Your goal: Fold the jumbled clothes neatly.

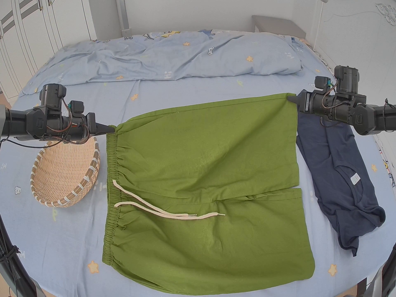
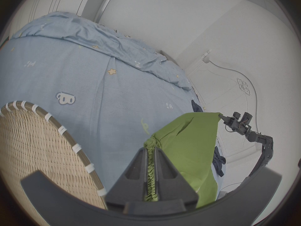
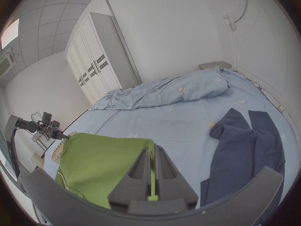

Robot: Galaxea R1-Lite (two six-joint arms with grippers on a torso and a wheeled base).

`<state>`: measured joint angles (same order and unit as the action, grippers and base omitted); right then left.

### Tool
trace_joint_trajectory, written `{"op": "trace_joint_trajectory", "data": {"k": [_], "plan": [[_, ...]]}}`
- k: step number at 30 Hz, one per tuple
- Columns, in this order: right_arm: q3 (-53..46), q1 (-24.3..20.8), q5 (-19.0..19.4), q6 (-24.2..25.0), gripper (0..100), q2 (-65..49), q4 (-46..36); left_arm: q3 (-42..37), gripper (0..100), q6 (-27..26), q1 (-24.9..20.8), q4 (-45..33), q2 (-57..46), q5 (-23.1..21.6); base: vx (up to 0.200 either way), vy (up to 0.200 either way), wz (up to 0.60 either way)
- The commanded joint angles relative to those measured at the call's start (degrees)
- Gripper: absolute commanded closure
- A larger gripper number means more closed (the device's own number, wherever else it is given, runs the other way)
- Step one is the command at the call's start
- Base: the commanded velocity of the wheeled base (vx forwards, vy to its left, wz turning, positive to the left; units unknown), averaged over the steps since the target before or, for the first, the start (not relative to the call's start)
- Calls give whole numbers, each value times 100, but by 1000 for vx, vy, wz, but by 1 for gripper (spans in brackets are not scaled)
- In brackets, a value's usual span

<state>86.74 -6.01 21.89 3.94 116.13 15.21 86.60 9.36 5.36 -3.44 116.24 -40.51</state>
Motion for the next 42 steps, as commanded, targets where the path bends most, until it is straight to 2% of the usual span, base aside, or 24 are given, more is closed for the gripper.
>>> {"op": "trace_joint_trajectory", "data": {"k": [1, 11, 39, 40, 42], "plan": [[256, 12, -19, -7, 100, 419, 8, 15, 100, 4, 26, 115, 154, 8, 0, 0, 0], [713, 12, -124, -7, 100, 885, 8, 59, 100, 75, 26, 678, 505, 351, 0, 0, 0], [1495, -14, -300, 54, 100, 1703, -317, 278, 100, 206, -18, 836, 813, 403, 0, 0, 0], [1504, -23, -309, 54, 0, 1711, -370, 287, 0, 206, -35, 836, 848, 491, 0, 0, 0], [1504, -41, -309, 54, 0, 1720, -370, 296, 0, 206, -62, 845, 892, 632, 0, 0, 0]]}}
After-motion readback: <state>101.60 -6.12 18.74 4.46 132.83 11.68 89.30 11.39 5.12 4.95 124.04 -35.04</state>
